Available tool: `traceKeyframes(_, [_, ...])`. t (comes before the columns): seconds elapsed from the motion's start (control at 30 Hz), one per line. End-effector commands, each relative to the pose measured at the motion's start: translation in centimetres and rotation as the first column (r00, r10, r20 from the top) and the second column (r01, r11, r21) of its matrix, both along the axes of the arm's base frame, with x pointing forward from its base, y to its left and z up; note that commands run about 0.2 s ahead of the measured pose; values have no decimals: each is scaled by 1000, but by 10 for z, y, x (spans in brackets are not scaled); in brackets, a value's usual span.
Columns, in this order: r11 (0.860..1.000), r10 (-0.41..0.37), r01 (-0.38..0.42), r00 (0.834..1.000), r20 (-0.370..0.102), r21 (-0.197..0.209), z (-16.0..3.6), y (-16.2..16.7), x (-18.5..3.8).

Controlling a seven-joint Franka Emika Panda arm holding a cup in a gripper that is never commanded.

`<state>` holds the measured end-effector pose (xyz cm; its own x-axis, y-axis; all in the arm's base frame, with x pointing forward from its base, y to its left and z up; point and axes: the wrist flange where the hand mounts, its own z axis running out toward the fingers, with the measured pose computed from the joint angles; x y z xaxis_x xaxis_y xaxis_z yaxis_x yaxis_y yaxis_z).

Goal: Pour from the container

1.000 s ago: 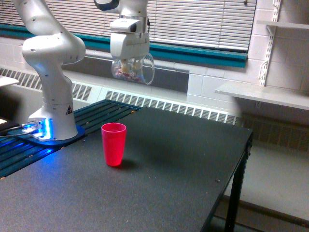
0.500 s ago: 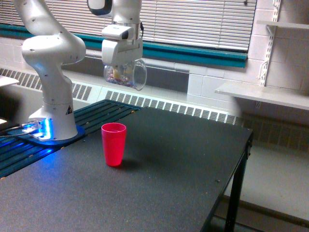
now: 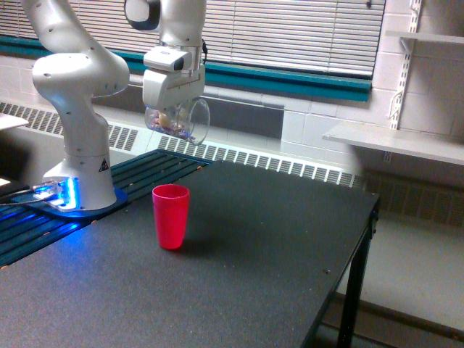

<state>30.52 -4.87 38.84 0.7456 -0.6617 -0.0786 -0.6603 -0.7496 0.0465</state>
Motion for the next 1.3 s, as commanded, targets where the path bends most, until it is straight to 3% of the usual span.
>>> traceKeyframes(0.03, [999, 47, -47, 998, -29, -5, -3, -12, -4])
traceKeyframes(0.23, [994, 93, -96, 994, -55, -55, 2, 1, -1])
traceKeyframes(0.33, [993, 99, -103, 993, -58, -54, -2, -14, -5])
traceKeyframes(0.5, [985, 132, -140, 988, -81, -103, 0, -17, -1])
traceKeyframes(0.67, [978, 155, -166, 983, -96, -123, -1, -7, 2])
traceKeyframes(0.9, [979, 147, -161, 982, -121, -121, -5, -6, 0])
traceKeyframes(1.27, [988, 118, -130, 985, -126, -85, -14, -9, -11])
traceKeyframes(1.3, [985, 127, -140, 984, -128, -98, -13, 0, -10])
